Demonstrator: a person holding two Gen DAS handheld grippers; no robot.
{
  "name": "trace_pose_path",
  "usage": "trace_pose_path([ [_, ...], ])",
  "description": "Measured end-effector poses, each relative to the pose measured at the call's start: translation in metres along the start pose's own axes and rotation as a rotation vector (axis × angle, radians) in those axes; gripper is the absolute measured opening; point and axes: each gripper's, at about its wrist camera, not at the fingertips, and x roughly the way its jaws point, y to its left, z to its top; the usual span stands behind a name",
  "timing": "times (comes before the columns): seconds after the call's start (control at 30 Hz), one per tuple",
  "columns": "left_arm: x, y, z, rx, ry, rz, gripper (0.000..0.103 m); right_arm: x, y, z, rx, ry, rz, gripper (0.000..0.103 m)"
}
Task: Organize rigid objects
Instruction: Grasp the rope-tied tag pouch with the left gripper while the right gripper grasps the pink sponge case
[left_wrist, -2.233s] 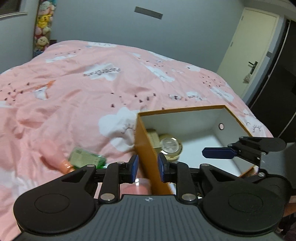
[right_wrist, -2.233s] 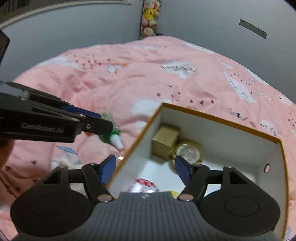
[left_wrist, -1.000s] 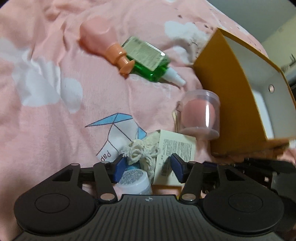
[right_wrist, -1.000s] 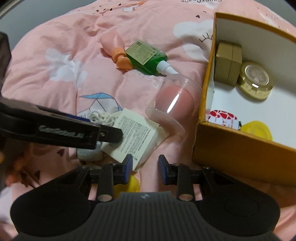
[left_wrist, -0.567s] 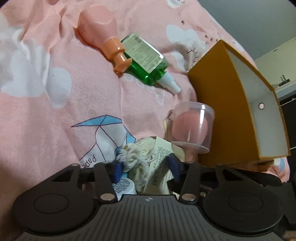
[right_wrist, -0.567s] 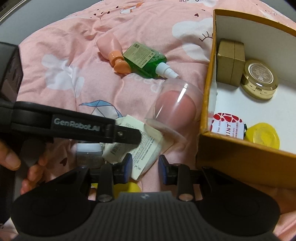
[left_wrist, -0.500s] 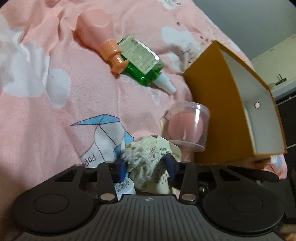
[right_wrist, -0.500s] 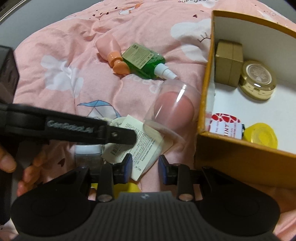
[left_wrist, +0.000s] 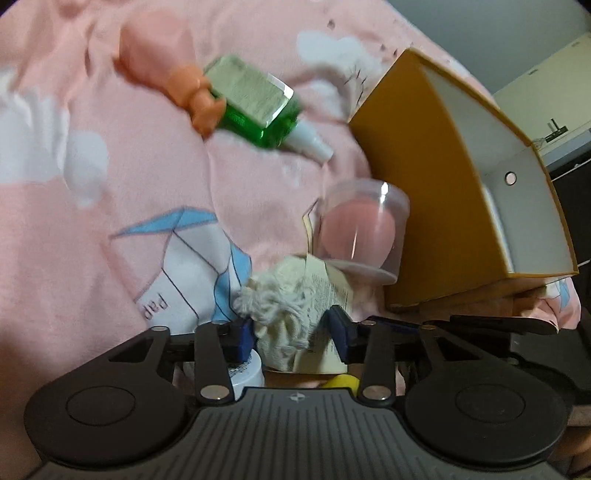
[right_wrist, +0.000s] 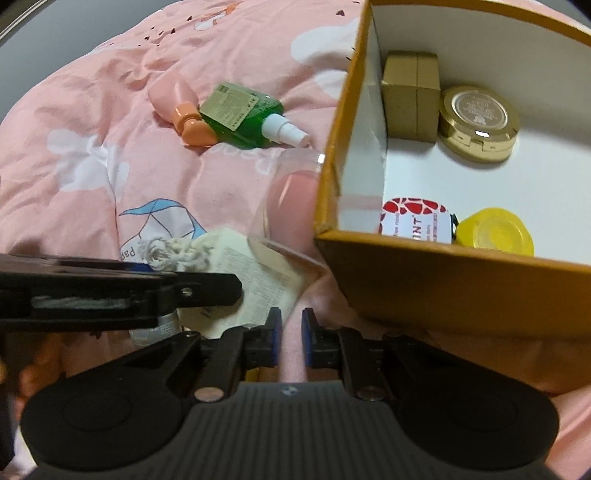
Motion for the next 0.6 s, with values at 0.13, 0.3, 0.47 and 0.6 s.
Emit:
trace_pose_path([
  [0.13,0.004,-0.009,-0.001,0.039,-0.006,0.068,0.066,0.002,-0.001,-0.002,-0.002,0.014,-0.001,0.011],
  [0.3,0.007,-0.014,-0.004,0.078,-0.017,0.137,0.082,0.004,0.001,-0.002,-0.007,0.020,0.007,0.011],
  [0.47,0.021,-0.008,-0.001,0.067,0.017,0.097,0.095,0.004,0.001,-0.002,-0.003,0.022,0.010,0.012],
  [0.6,0.016,-0.006,-0.002,0.058,0.012,0.074,0.086,0.006,-0.001,-0.001,0.013,0.028,0.007,0.011],
])
